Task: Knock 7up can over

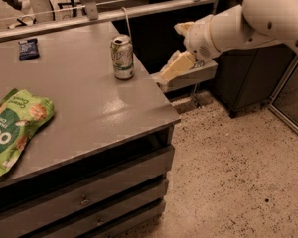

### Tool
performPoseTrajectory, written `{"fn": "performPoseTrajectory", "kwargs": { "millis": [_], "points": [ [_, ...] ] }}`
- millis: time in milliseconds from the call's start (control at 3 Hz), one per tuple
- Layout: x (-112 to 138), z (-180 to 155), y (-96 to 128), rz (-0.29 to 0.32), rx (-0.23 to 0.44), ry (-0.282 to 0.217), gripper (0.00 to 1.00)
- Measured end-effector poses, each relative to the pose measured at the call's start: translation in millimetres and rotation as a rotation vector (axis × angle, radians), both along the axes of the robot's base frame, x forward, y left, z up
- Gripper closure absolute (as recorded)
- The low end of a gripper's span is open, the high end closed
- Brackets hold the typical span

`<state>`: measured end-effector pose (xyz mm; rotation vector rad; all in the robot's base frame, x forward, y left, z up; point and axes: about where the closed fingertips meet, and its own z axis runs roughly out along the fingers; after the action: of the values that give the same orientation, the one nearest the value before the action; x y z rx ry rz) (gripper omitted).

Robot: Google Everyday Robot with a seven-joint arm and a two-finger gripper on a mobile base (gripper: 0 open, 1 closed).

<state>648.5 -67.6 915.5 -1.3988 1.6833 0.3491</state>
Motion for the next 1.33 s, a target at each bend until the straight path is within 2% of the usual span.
{"fn": "performPoseTrajectory", "kwargs": {
  "millis": [333, 667, 1000, 1333],
  "points": [
    [29, 3, 34, 0.089, 0.091, -0.025, 0.00],
    [45, -3, 66, 0.182, 0.196, -0.004, 0.00],
    [49, -16, 91, 0.248, 0.304, 0.043, 0.00],
    [46, -17, 119, 0.330, 0.401, 0.066, 0.00]
  ]
}}
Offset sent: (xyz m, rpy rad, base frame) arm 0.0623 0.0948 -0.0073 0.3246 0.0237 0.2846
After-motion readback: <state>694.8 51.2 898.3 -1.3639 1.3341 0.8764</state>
